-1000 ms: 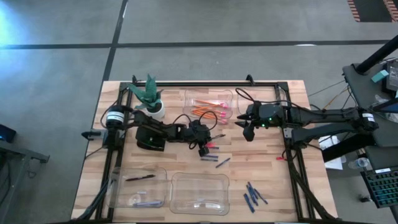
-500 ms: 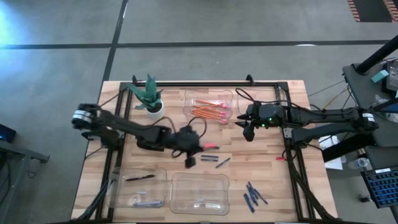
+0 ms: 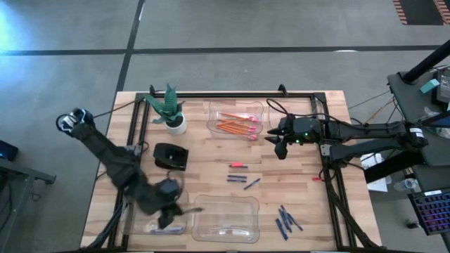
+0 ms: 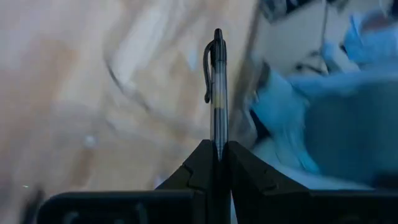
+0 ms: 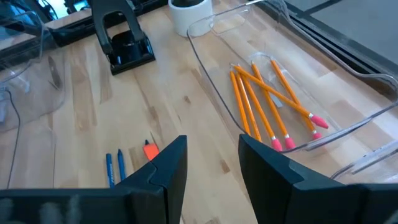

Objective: Sort crayons/erasers/pens/pencils in bins
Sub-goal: Put the black pen into the bottom left transparent bin

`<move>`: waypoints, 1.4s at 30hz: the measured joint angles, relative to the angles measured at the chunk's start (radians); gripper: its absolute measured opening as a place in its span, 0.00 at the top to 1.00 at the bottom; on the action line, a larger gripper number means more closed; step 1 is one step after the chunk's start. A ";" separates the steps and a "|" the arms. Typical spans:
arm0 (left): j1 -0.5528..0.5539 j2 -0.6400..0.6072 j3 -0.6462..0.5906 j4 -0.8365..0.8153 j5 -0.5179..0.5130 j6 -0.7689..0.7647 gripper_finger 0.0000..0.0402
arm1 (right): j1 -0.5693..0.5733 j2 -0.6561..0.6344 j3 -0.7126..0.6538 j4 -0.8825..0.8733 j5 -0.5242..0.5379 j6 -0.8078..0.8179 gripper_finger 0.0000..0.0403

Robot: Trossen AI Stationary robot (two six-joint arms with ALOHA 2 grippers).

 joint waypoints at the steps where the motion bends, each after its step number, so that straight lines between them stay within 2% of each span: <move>1: -0.042 -0.002 0.000 -0.003 -0.002 -0.028 0.96 | 0.000 0.000 0.000 0.003 0.000 0.000 0.67; 6: -0.179 -0.003 0.001 -0.072 -0.052 -0.194 0.96 | 0.000 0.000 0.000 0.005 0.000 0.000 0.67; 13: -0.256 -0.001 -0.020 -0.325 -0.054 -0.449 0.96 | 0.000 0.000 0.000 0.005 -0.003 0.000 0.67; 17: -0.271 -0.001 -0.051 -0.324 -0.038 -0.469 0.96 | 0.000 0.000 0.000 0.020 -0.003 0.001 0.67; 21: -0.277 -0.001 -0.114 -0.324 0.031 -0.521 0.97 | 0.000 0.000 0.000 0.020 -0.003 0.051 0.67; 26: -0.275 -0.001 -0.211 -0.314 0.036 -0.552 0.97 | 0.000 0.000 0.000 0.012 -0.011 0.053 0.67; 32: -0.275 -0.001 -0.319 -0.205 0.036 -0.554 0.96 | 0.007 0.000 -0.002 0.013 -0.011 0.053 0.67; 37: -0.275 0.001 -0.388 -0.116 0.027 -0.550 0.95 | 0.058 0.000 -0.021 0.022 -0.011 0.053 0.67; 42: -0.274 0.001 -0.404 -0.109 0.021 -0.551 0.95 | 0.135 0.000 -0.067 0.085 -0.011 0.054 0.67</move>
